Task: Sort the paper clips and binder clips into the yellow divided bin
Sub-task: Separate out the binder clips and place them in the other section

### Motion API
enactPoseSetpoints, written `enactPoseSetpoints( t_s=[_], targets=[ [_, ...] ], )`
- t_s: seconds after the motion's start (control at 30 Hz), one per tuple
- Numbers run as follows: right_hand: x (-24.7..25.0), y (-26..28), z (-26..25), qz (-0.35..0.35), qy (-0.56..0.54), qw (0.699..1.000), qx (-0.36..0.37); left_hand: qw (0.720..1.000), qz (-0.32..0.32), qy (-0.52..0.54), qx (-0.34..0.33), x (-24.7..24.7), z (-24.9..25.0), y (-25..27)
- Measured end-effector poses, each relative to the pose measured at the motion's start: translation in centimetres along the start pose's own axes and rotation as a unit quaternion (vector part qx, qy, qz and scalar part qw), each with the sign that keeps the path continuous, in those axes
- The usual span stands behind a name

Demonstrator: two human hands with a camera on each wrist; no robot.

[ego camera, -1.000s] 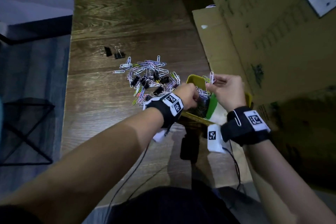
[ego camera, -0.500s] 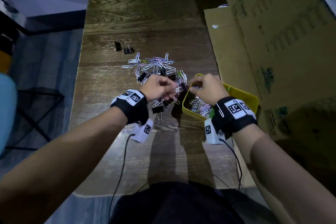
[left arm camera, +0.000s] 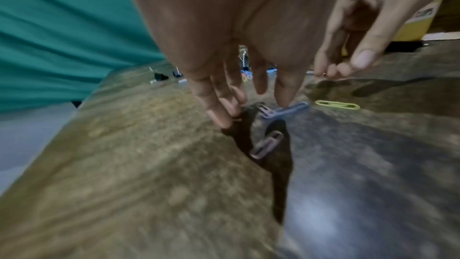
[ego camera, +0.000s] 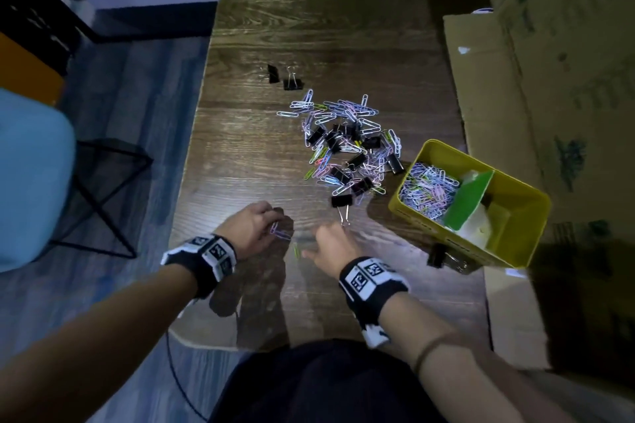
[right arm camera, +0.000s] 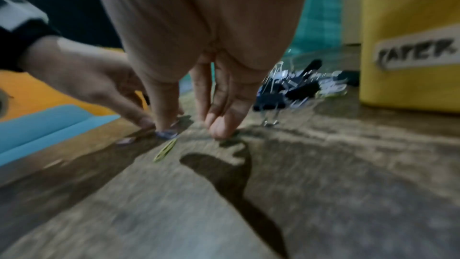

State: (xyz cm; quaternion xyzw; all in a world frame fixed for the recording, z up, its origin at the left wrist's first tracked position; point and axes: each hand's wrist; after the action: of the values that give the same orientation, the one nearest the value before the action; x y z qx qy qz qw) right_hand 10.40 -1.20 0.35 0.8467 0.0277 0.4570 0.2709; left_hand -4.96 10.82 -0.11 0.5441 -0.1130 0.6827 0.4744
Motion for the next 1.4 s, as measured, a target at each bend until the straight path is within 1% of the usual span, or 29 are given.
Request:
enactPoseSetpoints(
  t_s=[0.07, 0.1, 0.17, 0.2, 0.27, 0.37, 0.4, 0.47, 0.5, 0.53, 0.57, 0.6, 0.67, 0.73, 0.8, 0.87, 0.93, 1.13, 1.3, 1.4],
  targets=[
    [-1.6, -0.1, -1.2, 0.009, 0.009, 1.000, -0.017, 1.000, 0.018, -0.021, 0.011, -1.5, 0.0, 0.5],
    [-2.0, 0.0, -1.8, 0.013, 0.022, 1.000, -0.013, 0.999, 0.035, -0.025, 0.006, -2.0, 0.3, 0.7],
    [-2.7, 0.1, -2.6, 0.018, 0.062, 0.998, -0.003, 0.997, 0.061, -0.026, -0.035, -2.3, 1.0, 0.9],
    [-2.9, 0.1, -2.8, 0.019, 0.082, 0.996, 0.000, 0.997, 0.050, -0.025, -0.058, -2.1, 1.3, 0.9],
    [-3.1, 0.0, -3.3, 0.019, 0.089, 0.996, 0.006, 0.991, 0.055, -0.068, -0.101, -2.1, 1.2, 0.7],
    [-3.2, -0.2, -3.7, 0.005, 0.076, 0.997, 0.014, 0.988, 0.010, -0.091, -0.127, -2.8, -0.5, 0.0],
    [-3.3, -0.4, -3.8, 0.004, 0.076, 0.997, 0.016, 0.985, -0.019, -0.095, -0.140, -2.5, -0.7, -0.1],
    [-3.5, -0.5, -4.0, 0.006, 0.083, 0.996, 0.023, 0.970, -0.035, -0.143, -0.195, -1.6, -0.2, -0.3],
    [-3.6, -0.4, -4.1, 0.009, 0.084, 0.996, 0.035, 0.968, -0.049, -0.145, -0.200, -1.1, 0.2, -0.4],
    [-3.6, -0.4, -4.2, 0.009, 0.082, 0.995, 0.055, 0.968, -0.068, -0.156, -0.184, -0.8, 0.5, -0.7],
    [-3.6, -0.3, -4.6, 0.005, 0.080, 0.994, 0.080, 0.971, -0.073, -0.159, -0.160, -0.6, 0.4, -1.1],
    [-3.6, -0.3, -5.0, -0.001, 0.082, 0.991, 0.106, 0.977, -0.077, -0.154, -0.123, -0.3, 0.1, -1.6],
    [-3.7, -0.5, -5.9, -0.003, 0.088, 0.985, 0.148, 0.991, -0.056, -0.109, -0.046, 0.1, -0.9, -2.2],
    [-3.9, -1.0, -6.7, -0.004, 0.090, 0.981, 0.169, 0.999, -0.034, -0.035, 0.020, 0.7, -1.9, -2.5],
    [-4.1, -1.4, -7.4, -0.007, 0.091, 0.980, 0.177, 0.996, -0.049, 0.031, 0.073, 1.5, -2.4, -2.3],
    [-4.3, -1.6, -7.9, -0.005, 0.105, 0.981, 0.165, 0.993, -0.071, 0.051, 0.077, 1.8, -2.6, -2.1],
    [-4.4, -1.7, -8.3, 0.000, 0.120, 0.981, 0.151, 0.993, -0.078, 0.050, 0.072, 1.7, -2.9, -1.8],
    [-4.1, -2.3, -9.1, 0.008, 0.147, 0.980, 0.131, 0.988, -0.055, 0.114, 0.090, 1.4, -4.4, -0.9],
    [-3.0, -3.3, -9.8, -0.017, 0.090, 0.994, 0.057, 0.986, -0.054, 0.129, 0.089, 1.3, -4.5, -0.8],
    [-3.1, -2.7, -9.6, -0.018, 0.077, 0.996, 0.045, 0.980, -0.060, 0.152, 0.111, 1.1, -4.7, -1.4]
  ],
)
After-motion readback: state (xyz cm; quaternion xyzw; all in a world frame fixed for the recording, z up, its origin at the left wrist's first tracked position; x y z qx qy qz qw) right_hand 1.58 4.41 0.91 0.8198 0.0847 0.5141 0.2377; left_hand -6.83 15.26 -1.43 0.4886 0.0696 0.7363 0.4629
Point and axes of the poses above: each hand's wrist, its own y-axis away from the middle knuckle, its own x-axis out of the back of the hand, z = x × y, and after that the axes turned 6 degrees about z, right-handed
